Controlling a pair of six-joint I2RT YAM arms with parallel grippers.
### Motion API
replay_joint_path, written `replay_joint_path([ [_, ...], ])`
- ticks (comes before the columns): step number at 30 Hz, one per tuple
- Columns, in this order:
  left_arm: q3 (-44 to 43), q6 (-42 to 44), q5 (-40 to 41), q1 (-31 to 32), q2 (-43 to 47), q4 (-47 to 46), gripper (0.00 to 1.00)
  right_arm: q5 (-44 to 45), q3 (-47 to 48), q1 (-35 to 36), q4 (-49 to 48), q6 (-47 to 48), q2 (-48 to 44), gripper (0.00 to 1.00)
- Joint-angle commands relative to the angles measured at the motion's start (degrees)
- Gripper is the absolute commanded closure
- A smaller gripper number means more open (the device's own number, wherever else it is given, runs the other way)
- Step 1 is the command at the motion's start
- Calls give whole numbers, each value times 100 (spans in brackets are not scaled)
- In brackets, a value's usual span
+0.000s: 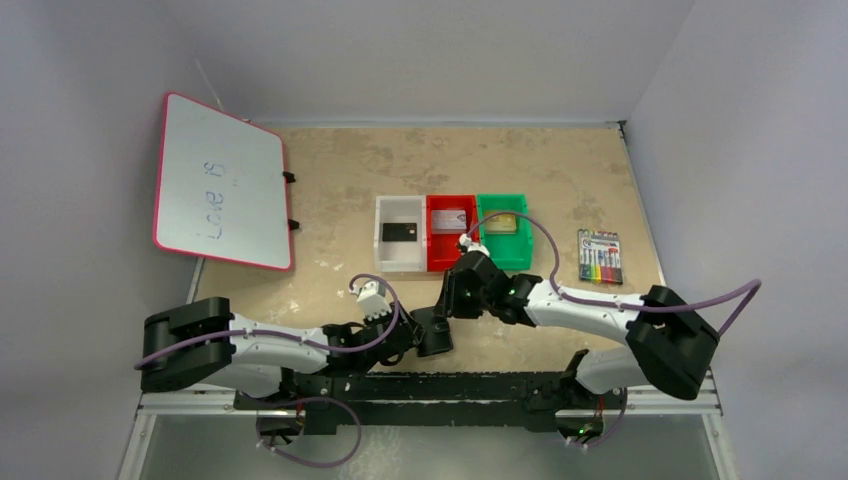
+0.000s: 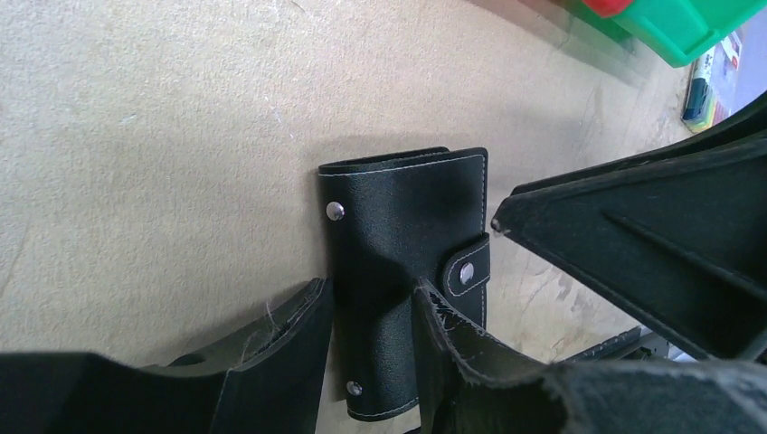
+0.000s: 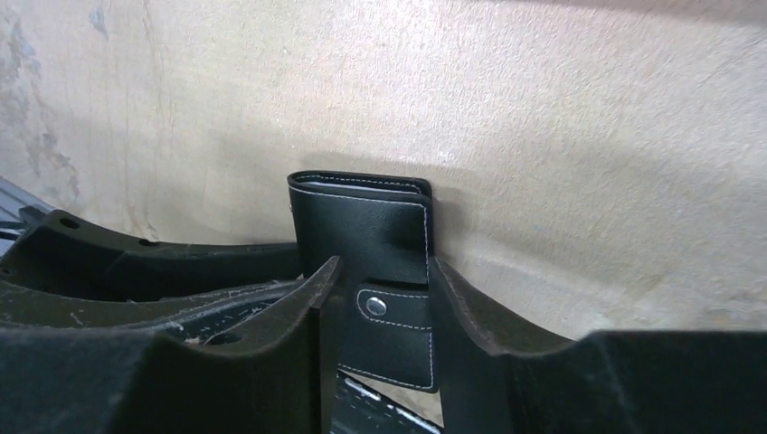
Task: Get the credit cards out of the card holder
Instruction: Open the card holder at the center of the board.
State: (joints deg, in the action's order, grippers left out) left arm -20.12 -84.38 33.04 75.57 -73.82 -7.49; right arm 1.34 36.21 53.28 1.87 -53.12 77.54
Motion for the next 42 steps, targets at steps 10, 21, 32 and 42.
replay_joint_path([
  [10, -13, -92, -142, 98, -577, 752, 64, 1293, 888, 682, 1491, 286, 319, 56],
  [21, 84, -153, -29, 102, -537, 820, 65, 1303, 1112, 823, 1607, 402, 767, 53],
  [32, 103, -201, 27, 102, -447, 808, 65, 1724, 1514, 1123, 2313, 218, 853, 45],
  [42, 30, -175, 10, 104, -482, 889, 65, 1696, 1369, 1132, 2166, 86, 1051, 53],
])
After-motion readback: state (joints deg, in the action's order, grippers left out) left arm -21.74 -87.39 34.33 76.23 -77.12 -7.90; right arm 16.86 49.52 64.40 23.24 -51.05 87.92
